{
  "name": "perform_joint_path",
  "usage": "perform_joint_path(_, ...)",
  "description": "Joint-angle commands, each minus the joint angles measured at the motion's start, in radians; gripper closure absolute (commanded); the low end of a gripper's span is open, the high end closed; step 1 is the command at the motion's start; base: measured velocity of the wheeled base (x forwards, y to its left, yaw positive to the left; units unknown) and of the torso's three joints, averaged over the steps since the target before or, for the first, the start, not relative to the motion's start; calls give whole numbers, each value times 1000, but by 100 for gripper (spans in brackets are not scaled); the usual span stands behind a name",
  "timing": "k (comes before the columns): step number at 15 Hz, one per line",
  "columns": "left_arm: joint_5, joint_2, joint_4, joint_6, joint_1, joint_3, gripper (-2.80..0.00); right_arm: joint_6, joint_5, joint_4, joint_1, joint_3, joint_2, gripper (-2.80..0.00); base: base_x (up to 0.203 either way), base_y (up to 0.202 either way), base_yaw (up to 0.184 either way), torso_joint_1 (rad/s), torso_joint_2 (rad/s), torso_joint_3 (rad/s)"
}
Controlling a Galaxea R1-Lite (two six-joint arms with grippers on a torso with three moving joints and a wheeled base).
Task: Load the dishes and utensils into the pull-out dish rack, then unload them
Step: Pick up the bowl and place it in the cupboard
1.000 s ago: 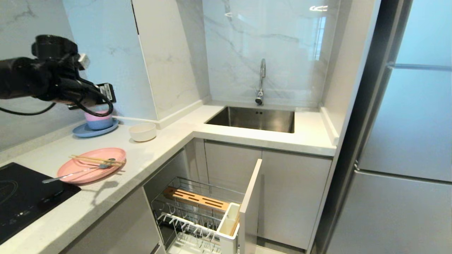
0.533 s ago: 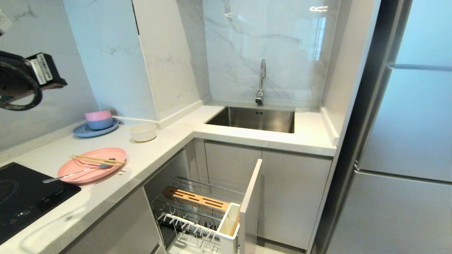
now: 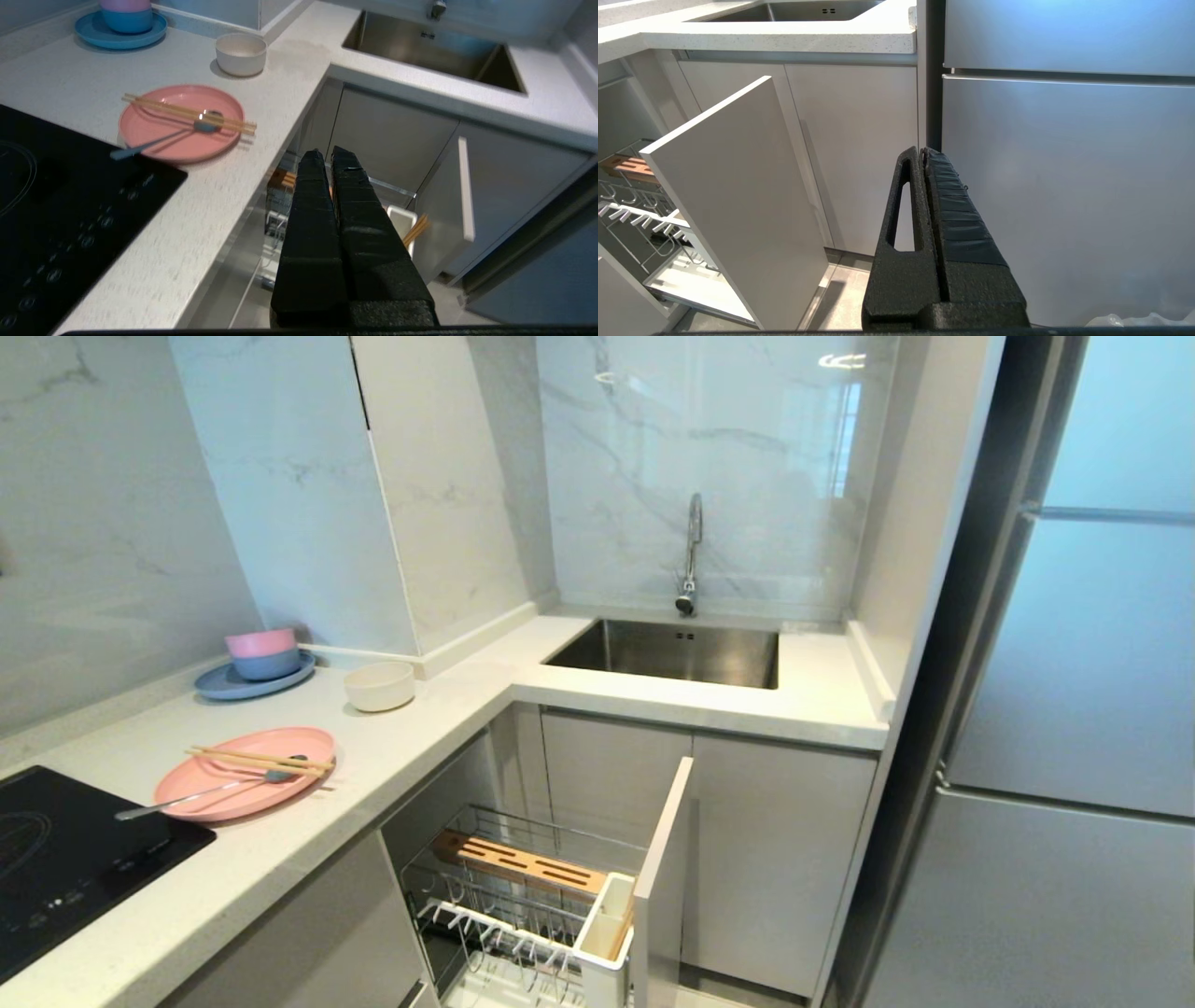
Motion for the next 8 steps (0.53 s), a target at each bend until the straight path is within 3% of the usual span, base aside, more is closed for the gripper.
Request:
perform_joint_path(1, -5, -240, -24, 28, -3, 180, 0, 1, 0, 0, 1, 2, 1, 0, 0, 0, 0, 0, 0, 0)
perform_joint_path(6, -56, -607, -315, 163, -7, 788, 0, 0, 0, 0, 0, 2, 1, 0, 0, 0, 0, 0, 0, 0)
perform_joint_path(8, -71, -723, -392, 197, -9, 936, 0, 0, 0, 0, 0, 2, 1, 0, 0, 0, 0, 0, 0, 0)
